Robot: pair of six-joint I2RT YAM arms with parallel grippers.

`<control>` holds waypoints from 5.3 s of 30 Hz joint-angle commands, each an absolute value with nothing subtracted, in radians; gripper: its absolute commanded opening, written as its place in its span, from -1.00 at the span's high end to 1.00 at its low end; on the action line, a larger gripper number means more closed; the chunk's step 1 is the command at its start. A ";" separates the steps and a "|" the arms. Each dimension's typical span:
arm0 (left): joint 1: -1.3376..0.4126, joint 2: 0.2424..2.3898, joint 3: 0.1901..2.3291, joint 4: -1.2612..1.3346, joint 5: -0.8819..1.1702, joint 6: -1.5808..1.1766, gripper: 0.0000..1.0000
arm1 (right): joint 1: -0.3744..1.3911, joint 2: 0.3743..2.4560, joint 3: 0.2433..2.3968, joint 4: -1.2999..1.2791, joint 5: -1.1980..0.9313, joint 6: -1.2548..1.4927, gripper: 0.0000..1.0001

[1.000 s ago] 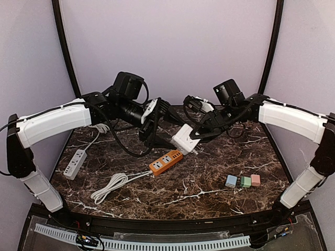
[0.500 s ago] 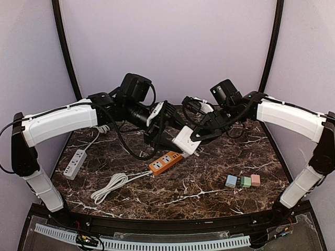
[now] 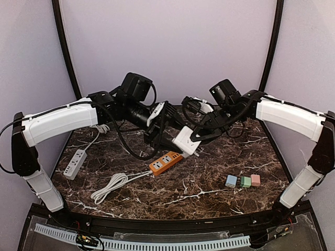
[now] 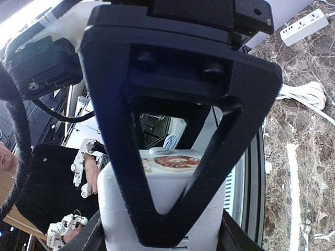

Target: Insert the plug

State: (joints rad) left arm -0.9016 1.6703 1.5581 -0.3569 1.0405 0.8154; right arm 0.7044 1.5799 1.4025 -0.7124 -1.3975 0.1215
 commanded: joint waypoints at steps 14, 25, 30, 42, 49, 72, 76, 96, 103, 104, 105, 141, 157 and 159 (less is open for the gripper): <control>-0.896 1.549 1.452 -0.278 0.860 0.689 0.98 | 0.568 1.398 1.328 -0.720 -1.107 0.055 -0.97; -0.890 1.489 1.401 -0.326 0.635 0.617 0.98 | 0.503 1.226 1.171 -0.547 -0.467 0.131 -0.97; -0.890 1.477 1.398 -0.344 0.551 0.537 0.99 | 0.499 1.134 1.116 -0.448 -0.244 0.215 -0.97; -0.891 1.444 1.416 -0.451 0.305 0.344 0.98 | 0.499 1.007 1.003 -0.413 -0.163 0.211 -0.97; -0.900 1.420 1.425 -0.529 0.173 0.226 0.98 | 0.499 0.940 0.951 -0.431 -0.208 0.213 -0.97; -0.897 1.866 1.943 -1.347 -0.116 -0.183 0.98 | 0.499 0.890 0.931 -0.589 -0.082 0.238 -0.97; -0.895 1.879 1.938 -1.330 -0.080 -0.101 0.98 | 0.497 0.885 0.920 -0.590 -0.116 0.240 -0.97; -0.814 2.014 1.909 -1.167 0.093 0.148 0.98 | 0.498 0.824 0.945 -0.660 -0.139 0.285 -0.97; -0.813 2.063 1.911 -1.133 0.121 0.118 0.98 | 0.498 0.797 0.953 -0.705 -0.155 0.332 -0.97; -0.813 2.070 1.911 -1.128 0.122 0.111 0.98 | 0.498 0.794 0.957 -0.713 -0.155 0.335 -0.97; -0.813 2.073 1.909 -1.125 0.124 0.108 0.98 | 0.498 0.793 0.961 -0.721 -0.155 0.337 -0.97; -0.813 2.115 1.872 -1.074 0.149 0.017 0.98 | 0.499 0.789 0.968 -0.757 -0.155 0.332 -0.97; -0.812 2.128 1.881 -1.125 0.110 0.028 0.99 | 0.499 0.778 0.962 -0.762 -0.151 0.331 -0.97; -0.813 2.128 1.882 -1.129 0.099 0.030 0.98 | 0.498 0.777 0.964 -0.764 -0.151 0.333 -0.97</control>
State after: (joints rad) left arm -0.8101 2.1193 1.8748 -1.0809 0.1299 0.0254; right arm 0.5011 0.7906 0.9516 -0.7643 -0.1562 0.3271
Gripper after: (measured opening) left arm 0.587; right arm 0.986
